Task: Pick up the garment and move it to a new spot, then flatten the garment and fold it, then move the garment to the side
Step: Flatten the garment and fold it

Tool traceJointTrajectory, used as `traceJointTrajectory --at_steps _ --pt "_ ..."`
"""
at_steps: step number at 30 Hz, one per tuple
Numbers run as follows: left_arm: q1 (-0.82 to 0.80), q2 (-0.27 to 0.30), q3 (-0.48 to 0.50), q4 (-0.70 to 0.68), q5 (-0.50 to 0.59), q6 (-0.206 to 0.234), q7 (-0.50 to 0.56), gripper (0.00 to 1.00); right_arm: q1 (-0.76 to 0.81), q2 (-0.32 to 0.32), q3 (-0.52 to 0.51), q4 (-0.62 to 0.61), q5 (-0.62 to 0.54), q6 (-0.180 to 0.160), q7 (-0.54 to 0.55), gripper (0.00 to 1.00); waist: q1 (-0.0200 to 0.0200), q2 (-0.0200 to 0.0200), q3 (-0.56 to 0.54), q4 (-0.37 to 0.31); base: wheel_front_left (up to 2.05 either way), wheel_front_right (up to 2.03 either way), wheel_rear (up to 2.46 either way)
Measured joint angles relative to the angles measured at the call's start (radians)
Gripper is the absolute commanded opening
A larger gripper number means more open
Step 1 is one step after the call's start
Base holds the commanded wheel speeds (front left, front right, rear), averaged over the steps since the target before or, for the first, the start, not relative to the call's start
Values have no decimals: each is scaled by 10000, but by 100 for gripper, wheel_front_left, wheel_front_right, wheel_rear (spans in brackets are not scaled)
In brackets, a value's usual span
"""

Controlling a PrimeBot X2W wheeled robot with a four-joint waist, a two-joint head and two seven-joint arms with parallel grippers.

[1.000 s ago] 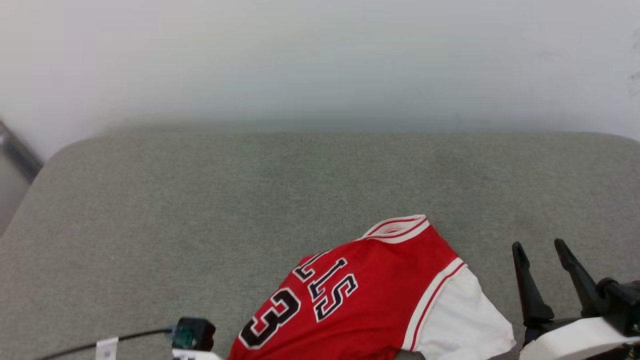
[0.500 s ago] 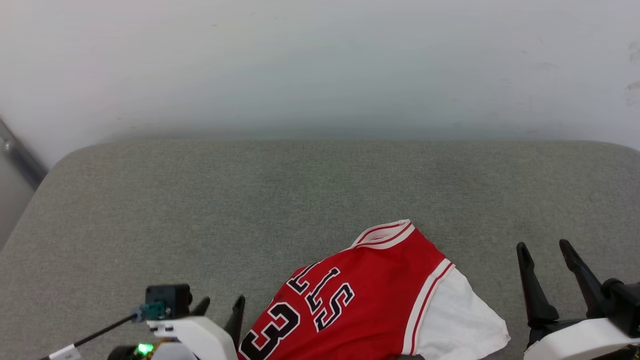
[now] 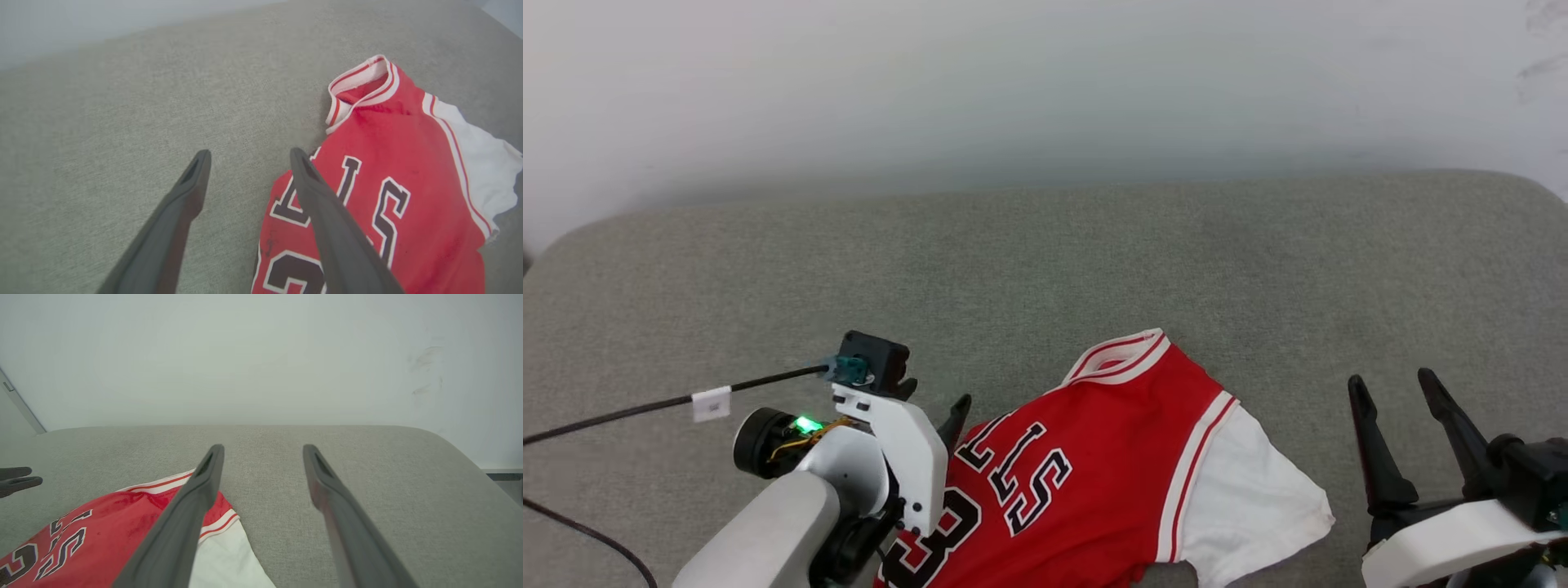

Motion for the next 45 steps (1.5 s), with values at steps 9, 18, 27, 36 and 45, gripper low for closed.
traceJointTrajectory --at_steps 9,18,27,36,45 --pt "-909 188 -1198 1407 -196 -1461 2322 100 -222 0 165 389 127 0 -153 100 0 0 694 -638 0 0 0" --pt "-1177 54 -1776 2086 -305 -1517 3630 0 -433 2 144 742 222 0 -307 100 0 0 825 -1024 0 0 0" --pt "-1532 -311 -1515 1124 911 -616 1198 0 -230 2 -94 748 194 0 -215 100 0 0 233 -745 0 0 0" --pt "-1088 -1210 -2853 -612 1588 -846 570 0 156 2 -198 612 245 0 -40 100 -1 0 -298 -333 0 0 0" --pt "569 -1557 -4424 -161 1106 -1421 1248 0 159 4 -186 407 270 0 54 100 -1 0 -282 -231 0 0 0"
